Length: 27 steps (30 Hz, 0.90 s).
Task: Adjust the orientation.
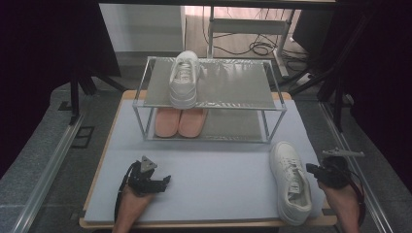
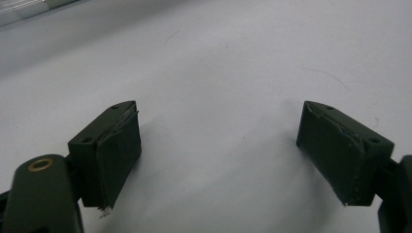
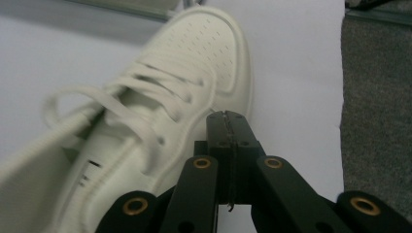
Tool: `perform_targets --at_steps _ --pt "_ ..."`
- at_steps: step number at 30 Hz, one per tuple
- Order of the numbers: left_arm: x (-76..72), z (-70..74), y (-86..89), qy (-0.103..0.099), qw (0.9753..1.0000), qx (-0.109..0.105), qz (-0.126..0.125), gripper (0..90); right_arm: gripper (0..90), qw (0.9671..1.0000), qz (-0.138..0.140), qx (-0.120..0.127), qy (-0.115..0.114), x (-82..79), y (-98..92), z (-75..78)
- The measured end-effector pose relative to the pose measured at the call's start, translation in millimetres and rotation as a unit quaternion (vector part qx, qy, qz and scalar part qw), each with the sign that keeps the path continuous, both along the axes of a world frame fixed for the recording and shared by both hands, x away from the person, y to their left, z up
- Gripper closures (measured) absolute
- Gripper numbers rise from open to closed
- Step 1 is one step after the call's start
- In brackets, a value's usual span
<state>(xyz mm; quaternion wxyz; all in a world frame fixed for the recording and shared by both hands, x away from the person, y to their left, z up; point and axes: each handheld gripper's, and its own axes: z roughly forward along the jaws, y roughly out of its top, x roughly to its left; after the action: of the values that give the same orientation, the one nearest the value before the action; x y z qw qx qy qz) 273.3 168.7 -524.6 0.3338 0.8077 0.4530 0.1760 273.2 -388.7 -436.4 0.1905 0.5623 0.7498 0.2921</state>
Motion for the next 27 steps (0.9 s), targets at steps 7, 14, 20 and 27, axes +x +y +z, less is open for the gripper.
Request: perform_targets --at_steps 7,14,20,27 --pt "-0.1 0.0 -0.1 0.000 1.0000 0.000 0.000 16.3 90.0 0.9999 -0.006 0.002 0.014 -7.5 -3.7 -17.7" --pt "-0.1 0.0 -0.1 0.000 1.0000 0.000 0.000 16.3 90.0 0.9996 -0.007 0.004 0.028 -14.4 -3.6 -28.9" --pt "0.0 -0.1 0.0 0.000 1.0000 0.000 0.000 16.3 90.0 0.9995 -0.010 0.011 0.026 -15.4 -2.4 -32.5" --pt "0.1 -0.1 0.0 0.000 1.0000 0.000 0.000 16.3 90.0 0.9995 -0.008 0.015 0.025 -13.3 5.8 -33.2"
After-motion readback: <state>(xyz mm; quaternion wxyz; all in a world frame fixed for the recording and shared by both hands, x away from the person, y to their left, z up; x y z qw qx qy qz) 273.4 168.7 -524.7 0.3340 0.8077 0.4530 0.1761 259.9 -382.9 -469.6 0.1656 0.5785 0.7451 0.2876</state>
